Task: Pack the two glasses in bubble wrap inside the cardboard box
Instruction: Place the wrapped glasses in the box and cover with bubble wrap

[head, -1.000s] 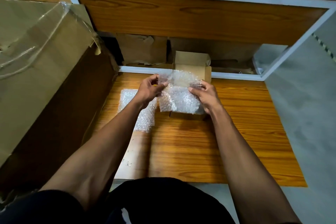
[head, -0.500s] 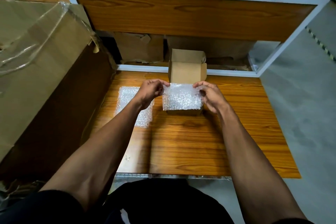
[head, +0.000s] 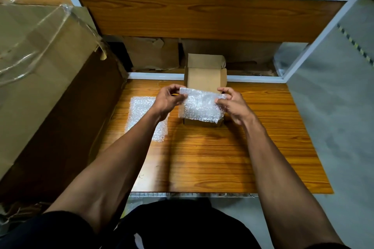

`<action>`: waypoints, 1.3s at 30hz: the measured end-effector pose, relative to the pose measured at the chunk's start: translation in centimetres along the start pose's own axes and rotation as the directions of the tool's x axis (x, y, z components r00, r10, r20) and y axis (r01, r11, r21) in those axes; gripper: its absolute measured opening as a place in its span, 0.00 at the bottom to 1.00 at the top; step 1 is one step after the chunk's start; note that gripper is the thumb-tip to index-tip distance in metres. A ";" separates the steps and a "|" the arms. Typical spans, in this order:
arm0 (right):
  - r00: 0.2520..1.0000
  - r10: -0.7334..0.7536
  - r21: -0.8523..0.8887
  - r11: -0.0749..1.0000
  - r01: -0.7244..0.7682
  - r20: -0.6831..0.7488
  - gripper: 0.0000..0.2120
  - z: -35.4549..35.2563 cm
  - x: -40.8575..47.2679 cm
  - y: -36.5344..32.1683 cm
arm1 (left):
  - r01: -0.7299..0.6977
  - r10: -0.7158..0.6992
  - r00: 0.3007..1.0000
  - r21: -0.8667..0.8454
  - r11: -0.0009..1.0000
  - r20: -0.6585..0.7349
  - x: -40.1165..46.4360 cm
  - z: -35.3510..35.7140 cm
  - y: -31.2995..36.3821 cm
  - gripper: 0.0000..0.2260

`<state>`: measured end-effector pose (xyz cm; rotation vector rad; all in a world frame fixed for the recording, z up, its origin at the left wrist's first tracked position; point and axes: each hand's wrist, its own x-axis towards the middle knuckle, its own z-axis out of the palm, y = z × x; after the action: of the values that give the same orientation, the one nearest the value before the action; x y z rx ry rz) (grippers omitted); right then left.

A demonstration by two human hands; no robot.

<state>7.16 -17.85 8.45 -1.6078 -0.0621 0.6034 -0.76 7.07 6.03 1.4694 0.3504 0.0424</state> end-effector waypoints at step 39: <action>0.993 -0.077 -0.174 0.983 0.060 -0.092 0.09 -2.4 2.5 0.5 | 0.055 -0.060 0.993 0.054 0.997 0.101 3.1 1.7 -0.2 0.09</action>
<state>10.13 -19.10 7.17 -1.7924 -0.0983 0.4752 2.58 6.15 5.27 1.5048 0.3120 -0.0879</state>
